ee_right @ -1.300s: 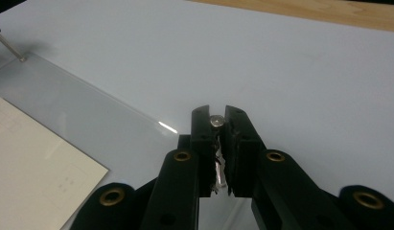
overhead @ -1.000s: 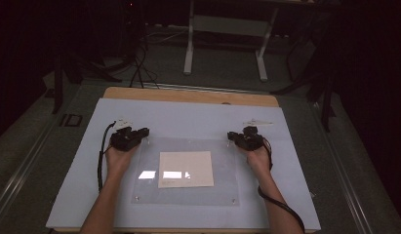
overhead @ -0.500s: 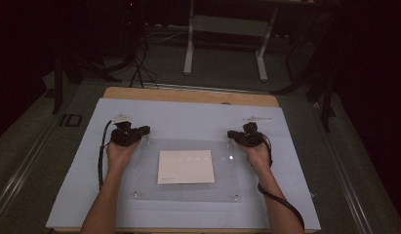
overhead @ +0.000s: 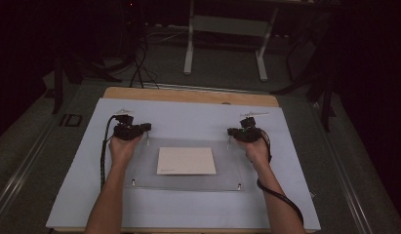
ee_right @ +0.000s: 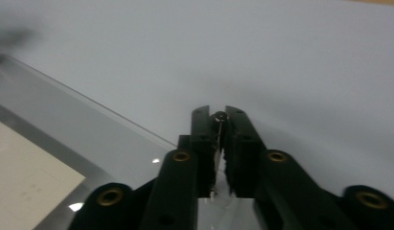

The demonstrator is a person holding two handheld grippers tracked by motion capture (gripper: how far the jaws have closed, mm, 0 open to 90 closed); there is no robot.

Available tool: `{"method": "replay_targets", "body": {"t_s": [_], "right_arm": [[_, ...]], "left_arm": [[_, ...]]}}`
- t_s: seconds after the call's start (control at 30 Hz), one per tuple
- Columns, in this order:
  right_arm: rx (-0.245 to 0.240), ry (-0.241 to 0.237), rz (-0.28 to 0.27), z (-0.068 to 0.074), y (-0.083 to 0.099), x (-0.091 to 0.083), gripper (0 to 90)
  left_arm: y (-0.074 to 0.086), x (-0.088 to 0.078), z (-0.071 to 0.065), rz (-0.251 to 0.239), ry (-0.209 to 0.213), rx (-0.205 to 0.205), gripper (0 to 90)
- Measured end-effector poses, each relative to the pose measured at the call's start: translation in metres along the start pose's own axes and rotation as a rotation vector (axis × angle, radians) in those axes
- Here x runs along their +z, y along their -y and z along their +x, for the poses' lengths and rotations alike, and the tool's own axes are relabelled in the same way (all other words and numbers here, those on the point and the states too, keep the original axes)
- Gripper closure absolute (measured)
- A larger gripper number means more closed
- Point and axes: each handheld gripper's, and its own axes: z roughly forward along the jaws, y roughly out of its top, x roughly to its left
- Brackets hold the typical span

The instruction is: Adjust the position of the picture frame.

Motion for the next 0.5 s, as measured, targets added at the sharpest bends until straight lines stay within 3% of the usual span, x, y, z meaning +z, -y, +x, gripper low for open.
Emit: {"method": "replay_targets", "body": {"t_s": [0.1, 0.23, 0.5], "right_arm": [[0.006, 0.026, -0.015, 0.002, -0.002, -0.009, 71.7], [-0.032, 0.032, -0.023, 0.006, -0.005, -0.023, 67.1], [-0.082, -0.036, -0.007, 0.025, 0.001, -0.041, 66.0]], "left_arm": [[0.000, 0.000, 0.001, 0.002, 0.008, -0.004, 84.8], [0.000, 0.001, 0.002, 0.001, 0.017, -0.009, 84.8], [0.001, 0.002, 0.009, -0.016, 0.061, -0.015, 84.7]]}}
